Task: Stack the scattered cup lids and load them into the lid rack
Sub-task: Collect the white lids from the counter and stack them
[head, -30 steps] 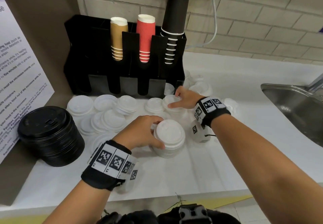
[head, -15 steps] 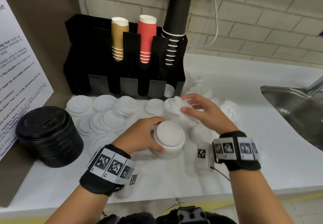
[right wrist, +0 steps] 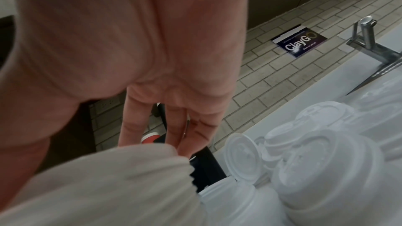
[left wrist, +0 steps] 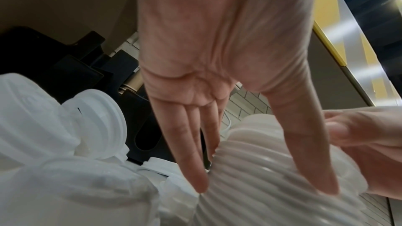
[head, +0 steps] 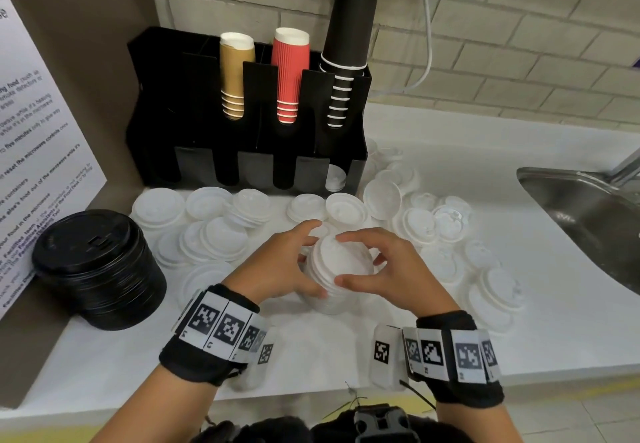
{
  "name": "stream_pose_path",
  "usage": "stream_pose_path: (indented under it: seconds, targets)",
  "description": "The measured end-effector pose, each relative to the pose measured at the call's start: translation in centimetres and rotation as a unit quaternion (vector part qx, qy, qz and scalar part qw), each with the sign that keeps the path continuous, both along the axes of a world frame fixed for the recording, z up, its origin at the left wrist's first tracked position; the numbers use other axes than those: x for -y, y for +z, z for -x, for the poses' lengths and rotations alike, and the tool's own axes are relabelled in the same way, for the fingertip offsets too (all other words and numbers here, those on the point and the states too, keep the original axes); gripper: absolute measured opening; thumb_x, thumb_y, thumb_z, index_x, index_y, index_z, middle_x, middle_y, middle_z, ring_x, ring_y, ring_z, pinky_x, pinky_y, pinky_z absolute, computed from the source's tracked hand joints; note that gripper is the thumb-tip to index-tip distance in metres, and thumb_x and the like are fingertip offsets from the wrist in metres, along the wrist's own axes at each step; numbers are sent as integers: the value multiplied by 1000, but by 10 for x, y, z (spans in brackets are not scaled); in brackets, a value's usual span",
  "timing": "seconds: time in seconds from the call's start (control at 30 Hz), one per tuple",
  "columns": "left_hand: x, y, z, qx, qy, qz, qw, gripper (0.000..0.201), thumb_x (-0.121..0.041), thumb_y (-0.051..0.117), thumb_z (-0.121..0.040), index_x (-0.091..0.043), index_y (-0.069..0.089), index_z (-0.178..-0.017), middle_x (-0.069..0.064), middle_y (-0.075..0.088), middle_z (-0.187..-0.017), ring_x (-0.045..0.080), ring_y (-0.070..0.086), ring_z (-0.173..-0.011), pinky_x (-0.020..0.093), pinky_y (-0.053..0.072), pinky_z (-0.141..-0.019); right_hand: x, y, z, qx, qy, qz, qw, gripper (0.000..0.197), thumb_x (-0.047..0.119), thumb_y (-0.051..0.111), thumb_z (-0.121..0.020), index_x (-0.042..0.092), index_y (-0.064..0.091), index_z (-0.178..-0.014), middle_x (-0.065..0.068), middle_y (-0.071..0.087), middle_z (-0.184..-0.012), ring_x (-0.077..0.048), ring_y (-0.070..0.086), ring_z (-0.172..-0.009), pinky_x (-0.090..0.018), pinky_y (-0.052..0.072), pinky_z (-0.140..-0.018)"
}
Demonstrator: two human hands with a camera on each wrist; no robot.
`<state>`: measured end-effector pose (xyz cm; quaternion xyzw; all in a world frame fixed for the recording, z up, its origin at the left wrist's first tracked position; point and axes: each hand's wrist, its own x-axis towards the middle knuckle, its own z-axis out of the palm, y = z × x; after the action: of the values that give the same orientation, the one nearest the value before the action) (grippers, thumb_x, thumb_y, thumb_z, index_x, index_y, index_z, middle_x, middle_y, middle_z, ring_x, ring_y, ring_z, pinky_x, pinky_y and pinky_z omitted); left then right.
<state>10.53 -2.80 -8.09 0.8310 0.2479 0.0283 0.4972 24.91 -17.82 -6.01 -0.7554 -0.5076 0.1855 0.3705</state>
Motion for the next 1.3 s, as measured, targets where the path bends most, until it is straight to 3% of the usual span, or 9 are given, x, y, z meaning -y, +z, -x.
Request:
stream_pose_path:
  seconds: [0.3,0.5,0.57,0.63,0.73,0.83,1.0,1.17,1.3]
  targets:
    - [-2,-2,2,8,-4,11,1000,109,-19,94,-54,-34,35,-145,-19,53,-128,-6,55,-98,5,42,-74,-10,1,5,59,14,56,997,60,34,86,-65,35,63,-120,10,58,-122,-11,46,-115,-19,39,-88]
    - [1,-1,1,29,-5,-5,1000,72,-22,94,-54,-55,54,-104,-29,63,-106,-14,59,-92,10,48,-80,-13,2,-1,35,40,81,995,51,38,85,-67,37,66,-114,11,58,-117,-7,50,-108,-14,40,-83]
    - [1,0,0,29,-1,-10,1000,70,-22,93,-55,-52,57,-106,-27,64,-108,-6,60,-98,20,51,-88,-17,9,-20,10,23,80,996,32,38,77,-78,36,68,-108,13,61,-115,-8,55,-106,-17,44,-84]
    - [2,0,0,26,-1,-17,1000,72,-22,93,-56,-45,58,-115,-25,63,-112,1,60,-102,26,50,-93,-31,14,-42,63,15,111,992,19,26,65,-90,27,70,-109,7,60,-121,-12,53,-114,-26,39,-101]
    - [4,1,0,25,0,-21,999,76,-21,93,-57,-39,58,-122,-25,61,-114,2,57,-105,27,48,-95,-57,10,-62,149,62,271,949,32,13,49,-96,26,65,-121,0,43,-144,-24,31,-134,-36,19,-115]
    - [4,2,0,26,0,-20,999,76,-20,92,-57,-36,59,-124,-24,62,-115,2,57,-107,24,48,-94,-74,10,-68,174,104,364,909,40,11,44,-96,26,58,-130,4,36,-150,-22,23,-138,-42,18,-117]
    - [4,1,2,28,2,-18,999,75,-22,93,-57,-46,55,-118,-28,60,-111,-5,57,-100,14,45,-83,-92,43,-62,180,183,247,934,46,0,46,-93,20,57,-133,0,38,-151,-20,25,-142,-33,10,-119]
    - [3,-1,2,36,5,-20,999,71,-23,93,-56,-49,57,-112,-30,61,-110,-8,56,-101,16,46,-87,-97,50,-74,161,124,215,955,39,-2,44,-93,13,63,-124,-6,46,-142,-21,39,-134,-23,27,-108]
    - [3,-2,1,35,5,-23,999,72,-24,93,-56,-48,55,-112,-30,60,-110,-9,54,-100,15,45,-85,-101,25,-88,207,60,345,914,57,21,64,-89,16,42,-141,-7,45,-143,-25,44,-129,-31,35,-105]
